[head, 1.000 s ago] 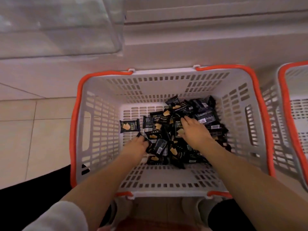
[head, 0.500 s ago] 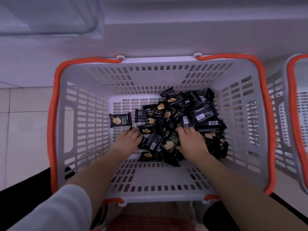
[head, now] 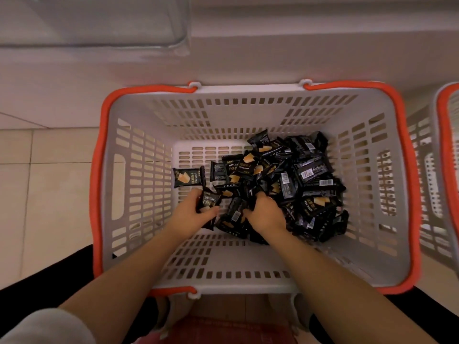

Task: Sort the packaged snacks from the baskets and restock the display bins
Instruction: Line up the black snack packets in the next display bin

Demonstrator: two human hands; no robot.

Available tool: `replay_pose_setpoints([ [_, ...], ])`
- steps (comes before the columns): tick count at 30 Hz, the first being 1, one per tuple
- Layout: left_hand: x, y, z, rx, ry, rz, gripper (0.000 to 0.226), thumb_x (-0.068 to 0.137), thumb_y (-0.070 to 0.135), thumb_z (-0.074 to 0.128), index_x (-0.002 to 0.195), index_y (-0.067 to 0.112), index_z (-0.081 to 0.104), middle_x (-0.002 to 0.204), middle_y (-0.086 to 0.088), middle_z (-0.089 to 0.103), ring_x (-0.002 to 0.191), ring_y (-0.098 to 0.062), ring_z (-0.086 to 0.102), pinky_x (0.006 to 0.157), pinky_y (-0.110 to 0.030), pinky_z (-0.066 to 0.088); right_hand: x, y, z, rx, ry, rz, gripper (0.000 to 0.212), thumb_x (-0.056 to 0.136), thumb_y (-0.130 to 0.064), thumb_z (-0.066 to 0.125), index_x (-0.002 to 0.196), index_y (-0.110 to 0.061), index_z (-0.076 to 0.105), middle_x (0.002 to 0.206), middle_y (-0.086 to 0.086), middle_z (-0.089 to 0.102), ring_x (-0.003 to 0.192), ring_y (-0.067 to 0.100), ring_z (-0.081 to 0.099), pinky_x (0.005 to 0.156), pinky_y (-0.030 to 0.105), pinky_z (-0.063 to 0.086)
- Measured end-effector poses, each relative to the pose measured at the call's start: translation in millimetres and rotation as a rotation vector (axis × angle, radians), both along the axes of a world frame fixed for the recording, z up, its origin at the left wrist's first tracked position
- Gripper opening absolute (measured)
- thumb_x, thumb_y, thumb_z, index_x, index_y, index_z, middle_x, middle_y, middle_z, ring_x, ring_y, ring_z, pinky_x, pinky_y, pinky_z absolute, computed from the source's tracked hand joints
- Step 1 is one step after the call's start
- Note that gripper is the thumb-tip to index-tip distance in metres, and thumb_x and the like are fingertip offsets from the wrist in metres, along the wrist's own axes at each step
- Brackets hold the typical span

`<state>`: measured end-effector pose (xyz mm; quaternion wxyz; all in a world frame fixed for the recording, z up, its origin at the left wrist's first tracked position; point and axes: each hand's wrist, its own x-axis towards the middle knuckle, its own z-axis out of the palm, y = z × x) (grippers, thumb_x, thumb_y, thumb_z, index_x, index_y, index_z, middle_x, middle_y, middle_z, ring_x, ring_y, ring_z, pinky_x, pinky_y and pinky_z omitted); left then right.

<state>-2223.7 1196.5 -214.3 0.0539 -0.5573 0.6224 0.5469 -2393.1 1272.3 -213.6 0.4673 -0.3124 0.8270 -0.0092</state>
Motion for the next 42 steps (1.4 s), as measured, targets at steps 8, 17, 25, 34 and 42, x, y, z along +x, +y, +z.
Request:
replay_pose_setpoints([
  [8,-20.3,8.6,32.9,0.04,0.114,-0.038,0.03,0.087,0.041,0.059,0.113,0.029,0.049,0.099,0.024,0.057,0.089,0.001,0.059,0.077,-0.015,0.05,-26.3,13.7,29.2,-0.2,-0.222,-0.251,0.013,0.084,-0.012,0.065,0.093,-0.017,0.058,0.092,0.0,0.061,0.087,0.018,0.058,0.064,0.023,0.043],
  [17,-48.8,29.7,51.1,-0.074,0.118,-0.379,0.04,0.095,0.034,0.048,0.129,0.013,0.047,0.12,-0.001,0.047,0.112,-0.014,0.046,0.097,-0.03,0.04,-38.6,36.5,59.5,-0.297,-0.715,-0.51,0.025,0.09,0.004,0.052,0.096,-0.019,0.061,0.094,-0.005,0.067,0.086,0.007,0.062,0.07,0.017,0.049],
  [25,-47.1,36.1,50.1,0.175,0.133,-0.074,0.026,0.092,0.038,0.052,0.113,0.022,0.054,0.109,0.001,0.06,0.103,-0.019,0.056,0.086,-0.03,0.044,-81.7,43.8,55.8,-0.514,0.267,0.079,0.022,0.091,-0.004,0.05,0.108,-0.005,0.063,0.11,0.01,0.062,0.102,0.021,0.054,0.084,0.024,0.039],
  [34,-40.1,24.6,43.5,0.422,0.24,0.313,0.051,0.093,0.034,0.05,0.141,0.032,0.033,0.124,0.016,0.04,0.118,-0.007,0.037,0.104,-0.026,0.024,-116.6,63.9,36.2,-0.014,0.563,0.685,0.054,0.09,-0.005,0.046,0.14,-0.018,0.029,0.141,0.018,0.032,0.133,0.035,0.026,0.113,0.044,0.019],
  [42,-35.9,19.2,61.8,0.151,0.189,0.212,0.034,0.091,0.033,0.053,0.125,0.029,0.05,0.108,0.013,0.058,0.093,-0.002,0.054,0.076,-0.021,0.038,-90.5,64.1,61.3,-0.175,0.319,0.353,0.026,0.094,-0.016,0.044,0.117,-0.003,0.049,0.102,0.016,0.058,0.091,0.032,0.056,0.065,0.032,0.036],
])
